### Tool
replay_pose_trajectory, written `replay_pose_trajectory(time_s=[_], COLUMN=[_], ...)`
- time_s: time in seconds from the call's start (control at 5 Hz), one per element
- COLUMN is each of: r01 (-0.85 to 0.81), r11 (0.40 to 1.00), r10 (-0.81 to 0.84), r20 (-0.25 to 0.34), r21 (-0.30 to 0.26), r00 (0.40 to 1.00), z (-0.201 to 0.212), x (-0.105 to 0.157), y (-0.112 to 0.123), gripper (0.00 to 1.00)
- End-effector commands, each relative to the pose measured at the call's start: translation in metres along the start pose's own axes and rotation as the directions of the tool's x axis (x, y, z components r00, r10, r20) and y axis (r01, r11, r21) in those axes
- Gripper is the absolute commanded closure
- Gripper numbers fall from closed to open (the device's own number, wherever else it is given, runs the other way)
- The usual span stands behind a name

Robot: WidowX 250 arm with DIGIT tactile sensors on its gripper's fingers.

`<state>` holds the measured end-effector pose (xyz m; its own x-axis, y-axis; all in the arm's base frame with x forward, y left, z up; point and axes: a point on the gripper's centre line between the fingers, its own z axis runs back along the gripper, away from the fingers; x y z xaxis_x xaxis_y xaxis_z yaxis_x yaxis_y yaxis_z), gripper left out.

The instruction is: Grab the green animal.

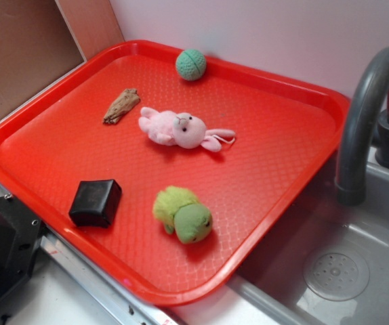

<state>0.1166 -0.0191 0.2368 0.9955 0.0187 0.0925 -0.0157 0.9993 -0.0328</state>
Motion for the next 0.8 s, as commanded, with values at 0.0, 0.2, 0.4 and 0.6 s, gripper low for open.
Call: replay_pose_trajectory(time_s=[0.0, 0.2, 0.4, 0.6], r01=[0.000, 0.193, 0.431, 0.638], r11=[1.000, 0.981, 0.902, 0.769], r10=[0.000, -0.193, -0.431, -0.639], r20=[0.000, -0.004, 0.000, -0.001], r21=[0.000, -0.033, -0.008, -0.052], r00=[1.000, 0.981, 0.902, 0.770], z=[0.000, -0.007, -0.009, -0.019], x=[0.000, 0.009, 0.014, 0.025], y=[0.000, -0.010, -0.024, -0.047], gripper=[0.00, 0.00, 0.00, 0.00])
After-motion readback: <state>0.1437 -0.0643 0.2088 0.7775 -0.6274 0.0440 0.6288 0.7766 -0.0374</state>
